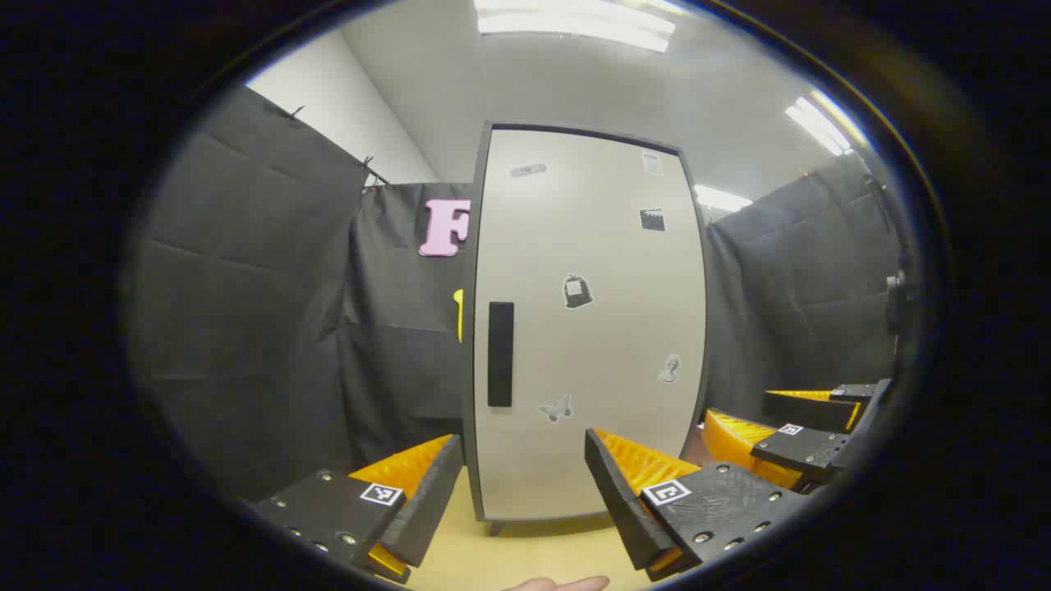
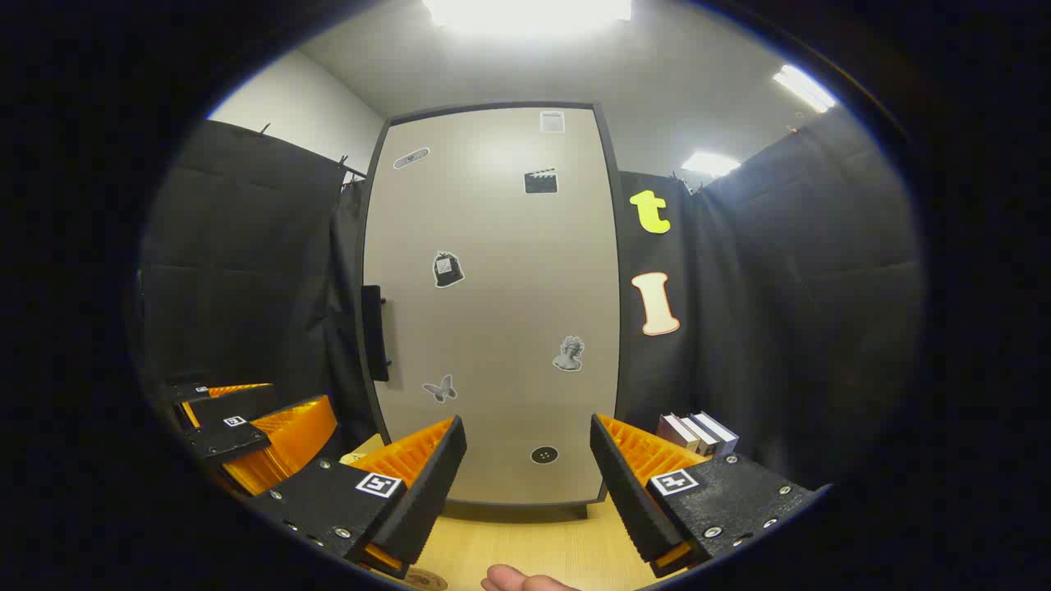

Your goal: Open the cabinet door with the right hand, grasp the bottle in the cabinet with the left hand and place it on the coaster, then close the cabinet door with the right hand.

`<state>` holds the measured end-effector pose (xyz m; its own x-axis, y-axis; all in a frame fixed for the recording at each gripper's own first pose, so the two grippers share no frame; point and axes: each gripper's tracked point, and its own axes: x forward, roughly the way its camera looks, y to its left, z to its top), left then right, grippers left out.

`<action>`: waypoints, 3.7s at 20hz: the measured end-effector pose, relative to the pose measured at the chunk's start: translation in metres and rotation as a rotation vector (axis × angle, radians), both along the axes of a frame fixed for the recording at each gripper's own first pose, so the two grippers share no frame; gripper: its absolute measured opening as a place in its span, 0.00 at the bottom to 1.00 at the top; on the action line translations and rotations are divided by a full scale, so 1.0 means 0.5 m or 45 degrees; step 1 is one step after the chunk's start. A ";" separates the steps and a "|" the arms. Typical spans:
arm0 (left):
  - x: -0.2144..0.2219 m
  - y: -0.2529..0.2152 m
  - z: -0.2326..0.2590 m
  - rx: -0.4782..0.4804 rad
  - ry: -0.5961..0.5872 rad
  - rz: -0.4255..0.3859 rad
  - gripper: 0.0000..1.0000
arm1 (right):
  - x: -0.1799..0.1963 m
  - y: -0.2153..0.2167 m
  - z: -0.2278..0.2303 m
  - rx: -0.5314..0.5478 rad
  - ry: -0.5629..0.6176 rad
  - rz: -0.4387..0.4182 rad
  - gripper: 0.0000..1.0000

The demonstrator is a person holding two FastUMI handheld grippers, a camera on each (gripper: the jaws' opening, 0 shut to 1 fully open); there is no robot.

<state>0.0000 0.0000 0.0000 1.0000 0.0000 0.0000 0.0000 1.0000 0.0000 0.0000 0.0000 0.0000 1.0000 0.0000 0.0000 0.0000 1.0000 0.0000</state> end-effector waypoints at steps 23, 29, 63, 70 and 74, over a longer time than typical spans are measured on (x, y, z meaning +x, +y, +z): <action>0.014 0.008 -0.014 0.051 0.025 0.029 0.88 | 0.016 -0.019 -0.012 -0.017 0.020 0.008 0.94; 0.007 0.033 -0.014 0.041 0.009 0.030 0.88 | 0.058 0.002 0.019 -0.010 0.000 0.021 0.94; -0.234 0.239 -0.117 0.056 0.161 0.240 0.88 | 0.356 0.418 0.023 -0.037 0.124 0.303 0.32; -0.259 0.264 -0.125 0.065 0.161 0.250 0.90 | 0.332 0.417 0.022 -0.085 0.115 0.380 0.21; -0.256 0.271 -0.151 0.068 0.196 0.239 0.88 | 0.293 0.418 0.029 -0.071 0.121 0.469 0.20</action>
<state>-0.1278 0.1353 -0.0756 0.9708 0.1896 -0.1470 -0.1814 0.9811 0.0670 0.1463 0.2089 0.0145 0.9285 0.3568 -0.1027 -0.3620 0.9314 -0.0370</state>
